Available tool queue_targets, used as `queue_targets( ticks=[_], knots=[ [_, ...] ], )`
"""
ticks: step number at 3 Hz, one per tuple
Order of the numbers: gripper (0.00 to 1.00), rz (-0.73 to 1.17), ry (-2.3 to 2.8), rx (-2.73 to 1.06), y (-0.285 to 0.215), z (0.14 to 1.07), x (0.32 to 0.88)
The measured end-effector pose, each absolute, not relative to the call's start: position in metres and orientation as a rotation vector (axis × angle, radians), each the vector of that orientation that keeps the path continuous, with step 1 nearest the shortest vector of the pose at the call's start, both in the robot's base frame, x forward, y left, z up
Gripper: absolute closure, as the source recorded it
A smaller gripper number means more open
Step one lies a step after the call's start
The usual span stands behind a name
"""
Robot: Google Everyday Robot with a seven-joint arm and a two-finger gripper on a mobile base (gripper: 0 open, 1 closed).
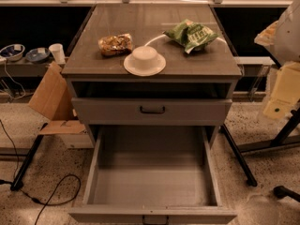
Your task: Place orange can into middle drawer
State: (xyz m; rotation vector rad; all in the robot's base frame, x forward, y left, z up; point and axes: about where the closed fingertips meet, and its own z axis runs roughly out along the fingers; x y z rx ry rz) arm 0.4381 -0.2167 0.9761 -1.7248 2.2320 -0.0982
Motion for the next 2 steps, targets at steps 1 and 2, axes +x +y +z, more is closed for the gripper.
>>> queue_targets(
  ticks=[1,2],
  knots=[
    [0.0,-0.098,2.232,-1.725,-0.217,0.976,0.438],
    [0.0,-0.123,2.181,-1.737,-0.199,0.99,0.452]
  ],
)
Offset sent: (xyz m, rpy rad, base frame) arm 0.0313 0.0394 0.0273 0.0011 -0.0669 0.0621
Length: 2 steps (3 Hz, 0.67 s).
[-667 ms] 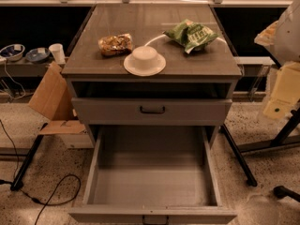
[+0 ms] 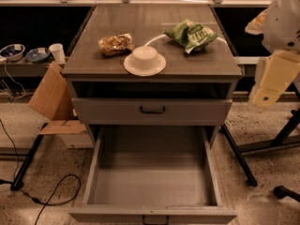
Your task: Place orange can into middle drawer
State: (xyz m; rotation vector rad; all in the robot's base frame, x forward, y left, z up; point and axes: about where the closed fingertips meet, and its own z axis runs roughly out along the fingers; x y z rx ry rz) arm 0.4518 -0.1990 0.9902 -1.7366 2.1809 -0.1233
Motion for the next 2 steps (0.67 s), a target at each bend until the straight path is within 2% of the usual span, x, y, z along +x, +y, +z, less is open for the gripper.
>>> queue_targets(
  ticks=[1,2],
  knots=[
    [0.0,-0.171,2.109,-1.78,-0.163,1.014,0.478],
    [0.0,-0.19,1.985,-1.815,-0.093,1.037,0.526]
  ],
)
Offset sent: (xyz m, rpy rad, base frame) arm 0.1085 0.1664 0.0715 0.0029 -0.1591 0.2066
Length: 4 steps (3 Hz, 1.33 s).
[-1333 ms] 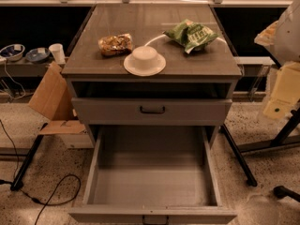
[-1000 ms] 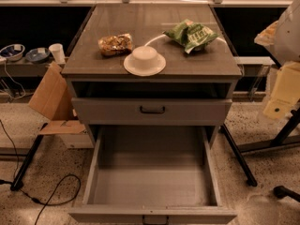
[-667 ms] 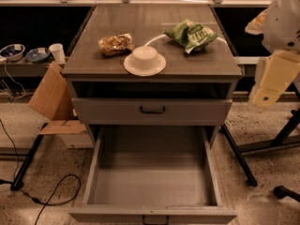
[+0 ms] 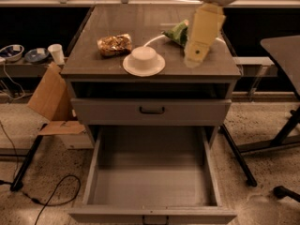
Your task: Place orange can into middle drawer
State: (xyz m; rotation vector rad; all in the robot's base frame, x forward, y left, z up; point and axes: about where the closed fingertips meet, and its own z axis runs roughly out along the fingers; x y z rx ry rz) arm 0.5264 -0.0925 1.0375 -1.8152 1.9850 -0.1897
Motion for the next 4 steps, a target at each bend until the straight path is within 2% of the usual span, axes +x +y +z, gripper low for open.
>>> queue_targets(
  ticks=[2,4],
  knots=[
    [0.0,-0.161,1.904,-1.794,-0.011,1.033,0.601],
    [0.0,-0.107,1.874,-1.732,0.049,1.03,0.672]
  ],
)
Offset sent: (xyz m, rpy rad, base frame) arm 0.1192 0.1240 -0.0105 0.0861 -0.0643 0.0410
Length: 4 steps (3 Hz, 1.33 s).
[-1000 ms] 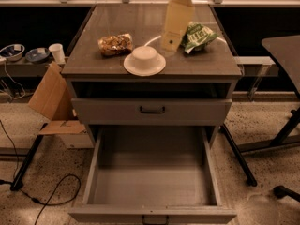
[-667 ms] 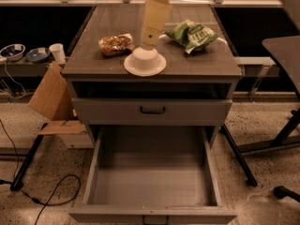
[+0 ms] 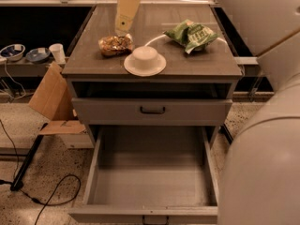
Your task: Place orange can into middle drawer
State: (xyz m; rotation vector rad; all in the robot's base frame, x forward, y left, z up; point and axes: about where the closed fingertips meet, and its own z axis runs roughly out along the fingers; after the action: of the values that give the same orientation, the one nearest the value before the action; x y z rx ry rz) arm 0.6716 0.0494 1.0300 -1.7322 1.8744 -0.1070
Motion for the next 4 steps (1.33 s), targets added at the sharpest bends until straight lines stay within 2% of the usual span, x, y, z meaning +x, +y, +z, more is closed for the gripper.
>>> queue_targets(
  ticks=[2,4],
  knots=[
    [0.0,-0.081,1.863,-1.734,0.058,1.019,0.673],
    [0.0,0.014,1.848,-1.774,0.103,0.96,0.699]
  ],
)
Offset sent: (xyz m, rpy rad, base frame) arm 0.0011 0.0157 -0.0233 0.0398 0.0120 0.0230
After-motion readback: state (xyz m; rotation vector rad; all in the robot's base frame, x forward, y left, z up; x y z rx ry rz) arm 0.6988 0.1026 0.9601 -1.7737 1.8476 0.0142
